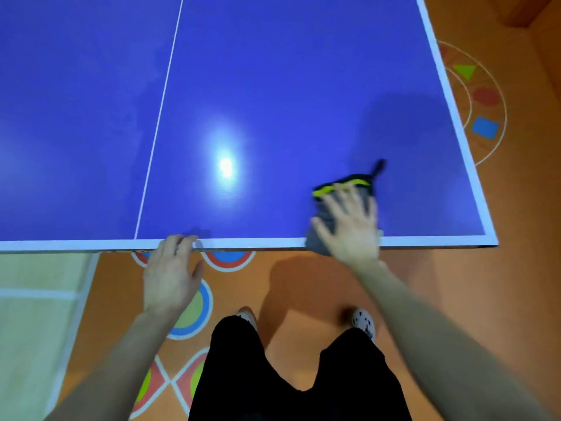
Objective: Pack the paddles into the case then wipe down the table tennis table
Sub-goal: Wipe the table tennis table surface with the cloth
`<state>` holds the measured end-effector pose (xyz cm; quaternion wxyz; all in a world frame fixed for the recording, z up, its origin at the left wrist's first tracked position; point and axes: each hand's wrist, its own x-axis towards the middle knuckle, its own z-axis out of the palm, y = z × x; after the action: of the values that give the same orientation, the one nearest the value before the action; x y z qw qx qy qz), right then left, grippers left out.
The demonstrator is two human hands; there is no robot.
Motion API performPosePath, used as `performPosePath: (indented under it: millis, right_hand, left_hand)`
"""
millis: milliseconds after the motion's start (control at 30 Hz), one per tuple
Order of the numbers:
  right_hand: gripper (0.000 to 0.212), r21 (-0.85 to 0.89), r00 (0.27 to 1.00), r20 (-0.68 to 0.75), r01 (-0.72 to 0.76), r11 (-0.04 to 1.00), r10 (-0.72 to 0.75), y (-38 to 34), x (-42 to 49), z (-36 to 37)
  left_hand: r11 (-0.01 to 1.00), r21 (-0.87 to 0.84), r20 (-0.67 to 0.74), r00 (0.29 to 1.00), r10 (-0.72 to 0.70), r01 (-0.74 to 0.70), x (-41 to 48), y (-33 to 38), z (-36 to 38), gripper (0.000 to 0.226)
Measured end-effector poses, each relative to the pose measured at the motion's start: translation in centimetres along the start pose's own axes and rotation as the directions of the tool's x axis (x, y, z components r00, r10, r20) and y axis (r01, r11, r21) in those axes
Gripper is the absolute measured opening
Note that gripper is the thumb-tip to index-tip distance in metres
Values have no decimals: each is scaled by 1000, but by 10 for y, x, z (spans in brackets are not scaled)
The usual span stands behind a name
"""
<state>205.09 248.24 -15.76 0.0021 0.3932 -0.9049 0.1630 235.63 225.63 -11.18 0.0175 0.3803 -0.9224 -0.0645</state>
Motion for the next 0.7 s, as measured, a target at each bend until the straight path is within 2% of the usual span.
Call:
performPosePath:
  millis: [33,100,133,200,267,300,333,367,400,433,500,567,700]
  right_hand:
    - [60,-8,992,-22,-126,992,125,38,-7,-27]
    - [59,-16,918,57,-393,920,393,135,3,-7]
    - [61,22,871,108,-484,875,479,173,10,7]
    - [81,86,840,225,-522,849,494,191,20,28]
    - [66,-42,909,94,-404,914,406,125,16,23]
    - [62,-69,965,29,-256,964,259,75,8,14]
    - [62,-36,999,22,-29,999,30,26,0,-1]
    - [62,18,984,71,161,987,-162,-24,-11,-16]
    - [63,55,927,200,313,948,-317,-42,-15,0]
    - [64,64,897,210,385,921,-390,-50,-20,5]
    - [69,35,857,264,450,892,-442,-17,-6,14]
    - [79,26,843,249,487,873,-477,38,6,-4]
    - [83,21,898,228,381,924,-376,174,0,-48]
  left_hand:
    - [999,-14,-1,1000,30,-30,-4,24,4,53]
    - [997,-20,0,997,73,-73,-10,69,11,54]
    - [996,-14,5,997,83,-83,-12,88,14,56]
    - [997,14,33,997,74,-74,-17,121,22,61]
    - [998,42,68,997,46,-49,-21,147,26,66]
    - [997,60,79,996,39,-44,-23,159,28,68]
    - [997,70,87,996,38,-44,-25,167,33,70]
    - [997,75,98,995,27,-34,-27,173,35,72]
    - [997,78,105,994,4,-12,-30,176,38,74]
    - [996,80,115,993,-37,27,-32,180,38,75]
    - [992,79,132,986,-104,95,-35,188,36,78]
    - [990,73,146,980,-132,123,-35,204,33,76]
    - [984,54,197,964,-178,171,-30,215,43,77]
